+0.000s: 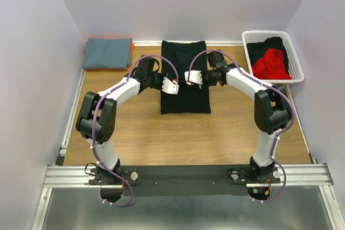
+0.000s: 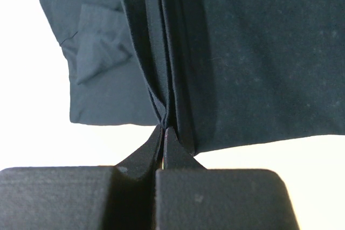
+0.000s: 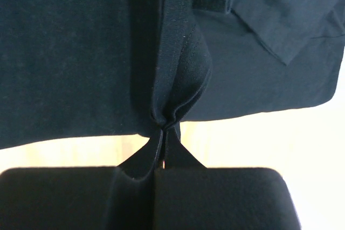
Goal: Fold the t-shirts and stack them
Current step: Fold the tshirt
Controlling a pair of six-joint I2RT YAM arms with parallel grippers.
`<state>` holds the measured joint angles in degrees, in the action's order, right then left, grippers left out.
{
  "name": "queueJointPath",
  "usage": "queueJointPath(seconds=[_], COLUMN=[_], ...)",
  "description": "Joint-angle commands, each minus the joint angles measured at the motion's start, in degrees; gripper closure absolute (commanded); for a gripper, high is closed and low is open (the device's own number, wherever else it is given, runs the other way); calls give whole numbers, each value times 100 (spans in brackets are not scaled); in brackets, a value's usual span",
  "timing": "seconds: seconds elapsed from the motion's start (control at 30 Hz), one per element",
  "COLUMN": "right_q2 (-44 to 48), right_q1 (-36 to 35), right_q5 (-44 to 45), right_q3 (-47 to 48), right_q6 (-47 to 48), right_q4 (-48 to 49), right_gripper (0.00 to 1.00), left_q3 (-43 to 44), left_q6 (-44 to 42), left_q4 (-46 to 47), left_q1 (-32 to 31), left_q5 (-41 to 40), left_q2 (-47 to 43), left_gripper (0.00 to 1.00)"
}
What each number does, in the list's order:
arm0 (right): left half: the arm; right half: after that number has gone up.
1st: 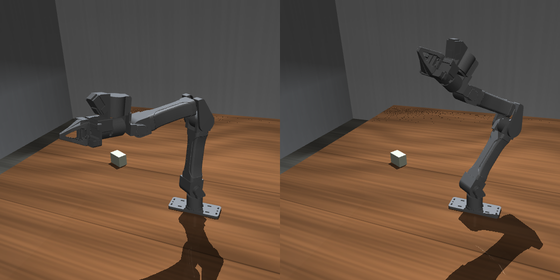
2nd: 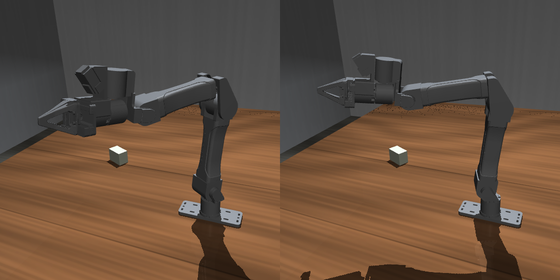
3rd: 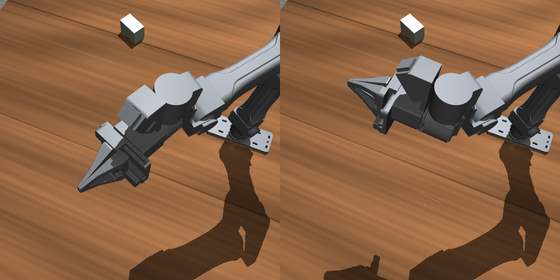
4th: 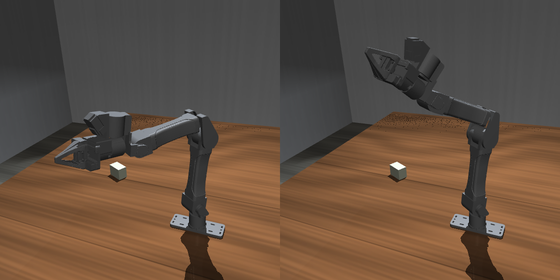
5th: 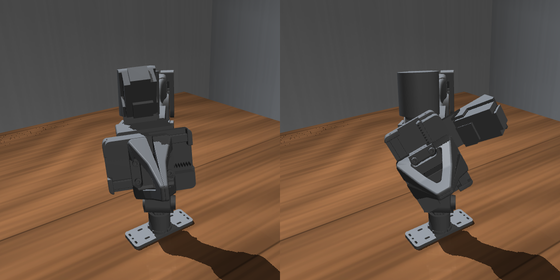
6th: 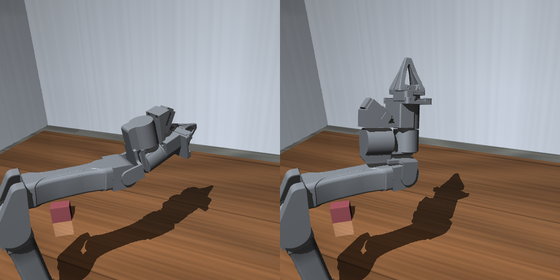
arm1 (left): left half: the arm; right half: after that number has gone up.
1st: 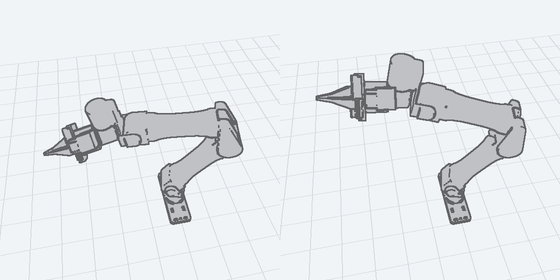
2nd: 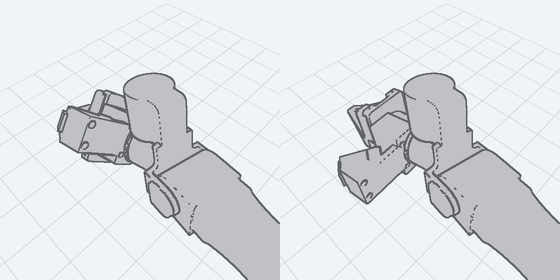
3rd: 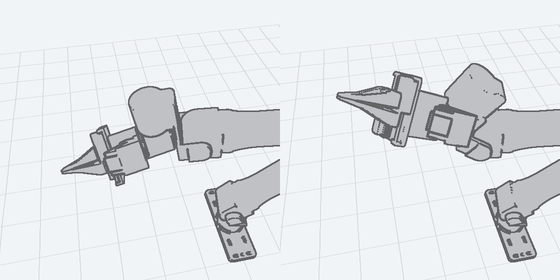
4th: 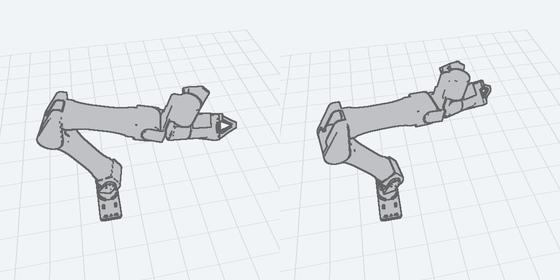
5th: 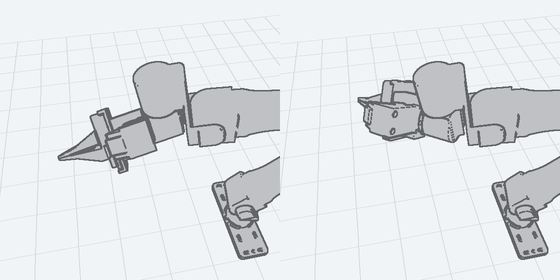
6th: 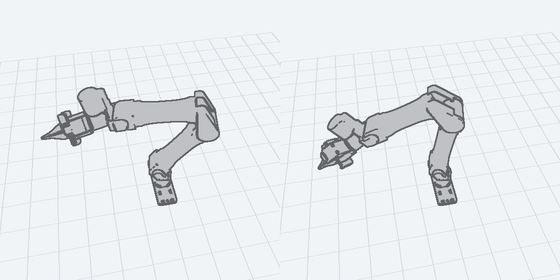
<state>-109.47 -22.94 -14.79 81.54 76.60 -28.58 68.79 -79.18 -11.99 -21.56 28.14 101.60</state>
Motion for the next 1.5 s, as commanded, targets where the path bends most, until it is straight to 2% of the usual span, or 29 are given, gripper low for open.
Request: queueJointPath(seconds=[0.0,0.27,0.7,0.9,0.93,1.0,1.03,1.1,1.13,1.17,1.3,1.33,1.4,1.43,1.47], right_q2=[-294,-663,-505,-830,-882,-1014,-1058,-1094,-1094,-1068,-857,-787,-751,-769,-786], right_q1=[114,158,246,281,281,272,272,299,316,342,448,466,466,466,474], right_q5=[-104,-42,72,160,186,265,301,354,354,345,-15,-120,-566,-752,-971], right_q3=[336,670,451,723,836,1021,1126,1565,1724,1838,2217,2270,2288,2288,2288], right_q6=[188,224,215,119,101,-13,-240,-644,-1159,-1408,-2726,-3312,-3904,-4577,-4897], right_q4=[10,19,28,45,54,54,63,45,54,37,-121,-261,-429,-482,-569], right_gripper=[99,100,99,99,95,80,61,50,48,40,32,32,32,33,34], left_q3=[353,784,960,1092,1144,1224,1355,1504,1592,1846,2463,2516,2472,2446,2394], left_q6=[-142,-177,-177,-124,-72,51,156,656,884,1139,2457,3077,3625,3942,4624], left_q4=[109,127,267,355,399,417,408,399,382,190,-426,-479,-612,-603,-603], left_q1=[170,240,240,240,240,240,240,275,328,389,697,732,732,724,732], left_q5=[122,95,130,25,7,-37,-89,-159,-47,85,893,1173,1482,1884,2097], left_q2=[342,791,1063,1265,1300,1388,1389,1380,1293,1248,1003,950,862,870,905], left_gripper=[100,100,100,100,100,80,73,58,53,49,48,48,48,48,48])
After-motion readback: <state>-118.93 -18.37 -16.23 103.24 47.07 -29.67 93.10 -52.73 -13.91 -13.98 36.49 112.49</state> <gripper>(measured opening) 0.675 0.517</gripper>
